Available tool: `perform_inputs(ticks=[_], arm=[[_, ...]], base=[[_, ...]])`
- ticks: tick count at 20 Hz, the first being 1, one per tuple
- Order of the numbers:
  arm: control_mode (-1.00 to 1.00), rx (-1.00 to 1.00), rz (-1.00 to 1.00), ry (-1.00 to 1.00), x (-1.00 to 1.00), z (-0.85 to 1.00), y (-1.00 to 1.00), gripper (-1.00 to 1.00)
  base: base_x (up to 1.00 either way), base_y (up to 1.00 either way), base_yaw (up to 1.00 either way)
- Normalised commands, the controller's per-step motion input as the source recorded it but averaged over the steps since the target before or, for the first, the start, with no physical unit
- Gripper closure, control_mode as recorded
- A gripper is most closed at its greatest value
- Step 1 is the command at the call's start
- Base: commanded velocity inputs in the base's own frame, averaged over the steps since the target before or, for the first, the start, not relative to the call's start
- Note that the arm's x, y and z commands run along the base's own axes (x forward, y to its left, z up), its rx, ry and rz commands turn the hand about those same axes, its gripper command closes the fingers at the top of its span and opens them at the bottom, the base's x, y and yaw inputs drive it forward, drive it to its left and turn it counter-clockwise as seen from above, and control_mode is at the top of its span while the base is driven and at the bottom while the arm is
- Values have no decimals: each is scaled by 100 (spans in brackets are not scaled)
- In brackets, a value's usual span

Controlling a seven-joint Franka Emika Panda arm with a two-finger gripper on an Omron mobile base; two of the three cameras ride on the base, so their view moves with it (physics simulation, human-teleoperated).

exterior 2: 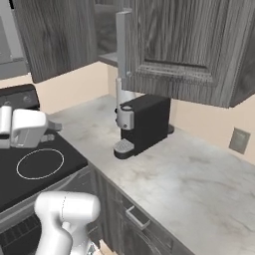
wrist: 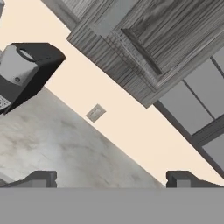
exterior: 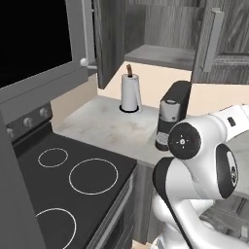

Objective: Close all open cabinet doors.

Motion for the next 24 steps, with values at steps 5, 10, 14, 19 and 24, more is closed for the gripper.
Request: perform_inputs(ticks=[5,10,14,19,24], arm=[[100,0,0,0,0,0,0,-100],[100,0,0,0,0,0,0,-100],[100,0,0,0,0,0,0,-100],[100,0,0,0,0,0,0,-100],[100,0,0,0,0,0,0,-100]], base=[[50,20,-24],[45,33,-24],[51,5,-15],[42,-3,-10],[37,7,-10]])
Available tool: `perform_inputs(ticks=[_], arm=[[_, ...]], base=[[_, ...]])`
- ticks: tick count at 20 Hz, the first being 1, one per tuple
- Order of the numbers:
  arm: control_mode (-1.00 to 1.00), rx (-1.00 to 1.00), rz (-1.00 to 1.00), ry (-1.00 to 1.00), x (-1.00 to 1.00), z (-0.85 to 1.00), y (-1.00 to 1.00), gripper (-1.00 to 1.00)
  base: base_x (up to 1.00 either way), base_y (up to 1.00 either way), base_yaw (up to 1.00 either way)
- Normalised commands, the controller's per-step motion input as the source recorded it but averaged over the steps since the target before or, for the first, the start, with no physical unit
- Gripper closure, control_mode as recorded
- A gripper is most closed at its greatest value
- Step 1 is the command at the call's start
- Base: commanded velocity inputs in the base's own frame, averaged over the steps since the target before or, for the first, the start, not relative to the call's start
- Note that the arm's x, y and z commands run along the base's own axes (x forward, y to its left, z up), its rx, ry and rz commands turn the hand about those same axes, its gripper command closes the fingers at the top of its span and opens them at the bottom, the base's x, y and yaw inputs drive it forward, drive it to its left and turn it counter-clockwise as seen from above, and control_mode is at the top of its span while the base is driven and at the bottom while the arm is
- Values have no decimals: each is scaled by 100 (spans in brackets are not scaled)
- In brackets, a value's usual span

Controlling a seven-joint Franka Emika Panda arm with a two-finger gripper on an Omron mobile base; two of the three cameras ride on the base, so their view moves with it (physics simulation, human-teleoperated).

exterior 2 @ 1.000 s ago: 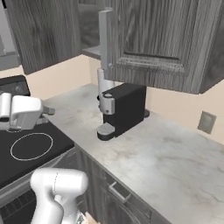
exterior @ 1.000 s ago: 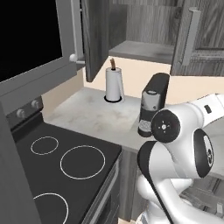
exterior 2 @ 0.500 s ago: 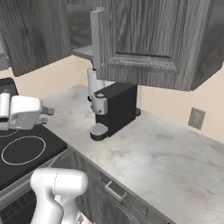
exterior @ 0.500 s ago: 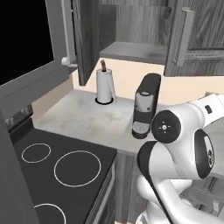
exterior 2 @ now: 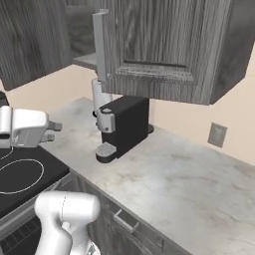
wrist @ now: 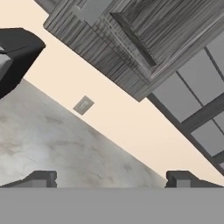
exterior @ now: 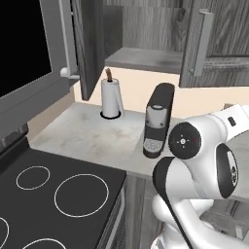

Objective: Close all open cabinet doors.

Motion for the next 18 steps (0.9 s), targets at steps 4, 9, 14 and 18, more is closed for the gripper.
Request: perform_inputs(ticks=[4,9,14,18], arm=[[100,0,0,0,0,0,0,-100],[100,0,0,0,0,0,0,-100],[100,0,0,0,0,0,0,-100],[100,0,0,0,0,0,0,-100]], base=[[59,29,-15],[81,27,-21],[74,50,-28],[66,62,-34]])
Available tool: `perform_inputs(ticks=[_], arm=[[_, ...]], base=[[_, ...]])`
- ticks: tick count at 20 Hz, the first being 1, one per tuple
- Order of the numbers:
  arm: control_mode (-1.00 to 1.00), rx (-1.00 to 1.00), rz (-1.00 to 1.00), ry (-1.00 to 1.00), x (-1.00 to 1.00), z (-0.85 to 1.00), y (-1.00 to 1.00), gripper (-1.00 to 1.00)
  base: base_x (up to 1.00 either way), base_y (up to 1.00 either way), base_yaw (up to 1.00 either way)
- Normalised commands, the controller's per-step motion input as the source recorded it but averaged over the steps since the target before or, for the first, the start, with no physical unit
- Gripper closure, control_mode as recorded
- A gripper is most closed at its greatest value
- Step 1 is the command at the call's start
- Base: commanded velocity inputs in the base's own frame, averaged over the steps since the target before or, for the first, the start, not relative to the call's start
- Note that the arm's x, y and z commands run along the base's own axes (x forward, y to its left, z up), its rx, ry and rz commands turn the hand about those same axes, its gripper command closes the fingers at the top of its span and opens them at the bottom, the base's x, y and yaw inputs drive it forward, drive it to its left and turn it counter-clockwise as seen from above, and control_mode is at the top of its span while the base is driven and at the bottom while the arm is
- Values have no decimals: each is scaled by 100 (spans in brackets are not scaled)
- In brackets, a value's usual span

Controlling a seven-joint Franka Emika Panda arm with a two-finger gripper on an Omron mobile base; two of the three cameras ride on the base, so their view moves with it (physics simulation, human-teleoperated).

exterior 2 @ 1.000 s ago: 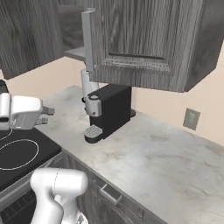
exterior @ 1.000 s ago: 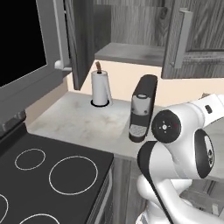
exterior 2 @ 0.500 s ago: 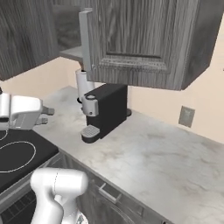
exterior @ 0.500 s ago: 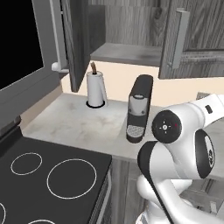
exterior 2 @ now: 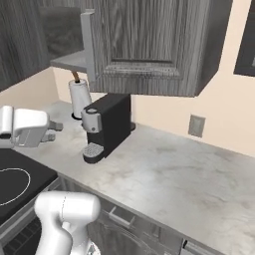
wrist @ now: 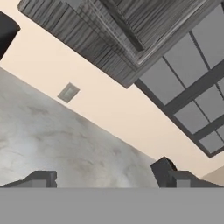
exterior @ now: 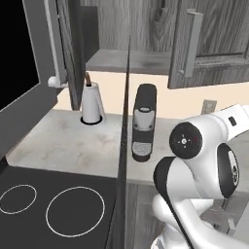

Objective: Close all open cabinet doors.

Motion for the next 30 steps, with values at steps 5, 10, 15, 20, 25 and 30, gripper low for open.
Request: perform_inputs(ticks=[5,10,15,20,25,30], arm=[[100,0,0,0,0,0,0,-100],[100,0,0,0,0,0,0,-100],[100,0,0,0,0,0,0,-100],[100,0,0,0,0,0,0,-100],[-100,0,0,0,0,0,0,-100],[-100,0,7,-12,0,0,-29,-100]], base=[[52,68,-31],[38,51,-22],[3,3,-2],[0,0,0],[0,0,0],[0,0,0]])
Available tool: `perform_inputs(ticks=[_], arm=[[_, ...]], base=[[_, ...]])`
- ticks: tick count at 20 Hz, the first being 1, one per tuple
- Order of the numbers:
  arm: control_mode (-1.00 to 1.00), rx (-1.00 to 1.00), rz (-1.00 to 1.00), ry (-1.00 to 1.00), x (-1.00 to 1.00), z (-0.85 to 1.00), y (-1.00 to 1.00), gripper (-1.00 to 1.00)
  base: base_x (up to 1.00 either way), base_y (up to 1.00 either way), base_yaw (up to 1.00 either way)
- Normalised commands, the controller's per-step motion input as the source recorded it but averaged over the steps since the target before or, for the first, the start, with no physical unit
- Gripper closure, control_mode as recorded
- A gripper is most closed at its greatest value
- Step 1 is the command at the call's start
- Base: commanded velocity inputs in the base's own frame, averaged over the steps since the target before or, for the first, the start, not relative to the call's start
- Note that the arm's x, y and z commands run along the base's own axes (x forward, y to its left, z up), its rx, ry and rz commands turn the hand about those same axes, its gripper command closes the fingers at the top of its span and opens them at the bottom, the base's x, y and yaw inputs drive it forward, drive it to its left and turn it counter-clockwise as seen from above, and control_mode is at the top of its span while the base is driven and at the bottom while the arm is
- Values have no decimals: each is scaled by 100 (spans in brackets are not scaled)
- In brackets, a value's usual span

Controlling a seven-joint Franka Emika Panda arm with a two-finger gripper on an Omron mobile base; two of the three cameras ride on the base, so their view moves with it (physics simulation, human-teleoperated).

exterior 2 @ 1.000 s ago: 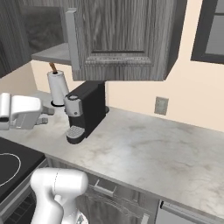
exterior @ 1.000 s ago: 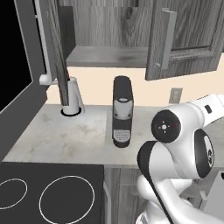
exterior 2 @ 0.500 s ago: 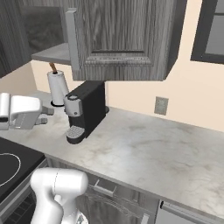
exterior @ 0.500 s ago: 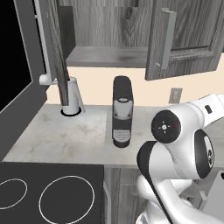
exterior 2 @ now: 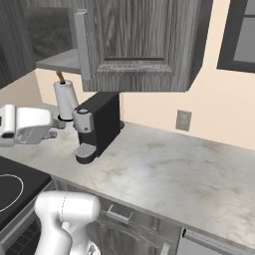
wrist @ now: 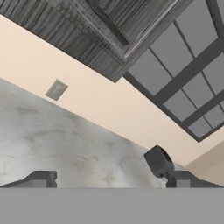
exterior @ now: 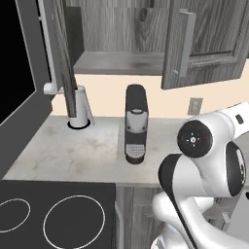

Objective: Close all open cabinet doors.

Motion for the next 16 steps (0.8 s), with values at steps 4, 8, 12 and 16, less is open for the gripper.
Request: perform_inputs(ticks=[4,8,12,16], arm=[[-100,0,15,-16,0,0,-26,-100],[-100,0,21,-20,-4,0,-30,-100],[-100,-2,28,-22,-24,2,-32,-100],[-100,-2,28,-12,-14,6,-26,-100]], base=[[0,0,0],[0,0,0],[0,0,0],[0,0,0]])
